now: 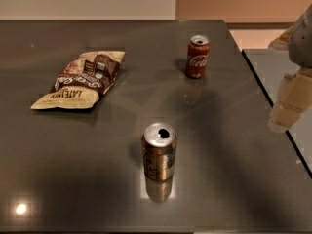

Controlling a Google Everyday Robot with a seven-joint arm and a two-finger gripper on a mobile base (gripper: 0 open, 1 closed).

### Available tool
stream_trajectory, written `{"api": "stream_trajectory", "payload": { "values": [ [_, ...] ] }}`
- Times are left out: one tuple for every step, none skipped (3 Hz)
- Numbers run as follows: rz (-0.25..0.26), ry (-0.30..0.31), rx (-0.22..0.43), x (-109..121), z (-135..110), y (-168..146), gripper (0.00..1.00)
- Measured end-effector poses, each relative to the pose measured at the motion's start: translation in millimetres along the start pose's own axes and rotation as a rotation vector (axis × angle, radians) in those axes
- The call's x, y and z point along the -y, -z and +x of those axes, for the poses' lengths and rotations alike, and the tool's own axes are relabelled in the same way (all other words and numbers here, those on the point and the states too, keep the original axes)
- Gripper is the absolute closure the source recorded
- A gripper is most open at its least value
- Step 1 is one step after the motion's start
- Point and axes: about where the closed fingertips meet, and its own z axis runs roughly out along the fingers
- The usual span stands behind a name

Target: Move coke can near brown chip bag

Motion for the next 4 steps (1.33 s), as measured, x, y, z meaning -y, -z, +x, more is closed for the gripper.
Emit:
{"api": "stream_trajectory", "payload": {
  "values": [
    [0.002, 0.0, 0.0, 0.4, -0.4, 0.6, 0.0],
    [0.006, -0.03, 0.028, 22.9, -7.3, -10.5, 0.0],
    [0.014, -0.076, 0.069, 59.1, -23.6, -32.2, 0.0],
    [0.037, -0.133, 0.101, 102.1, -42.3, -55.7, 0.0]
  ]
}}
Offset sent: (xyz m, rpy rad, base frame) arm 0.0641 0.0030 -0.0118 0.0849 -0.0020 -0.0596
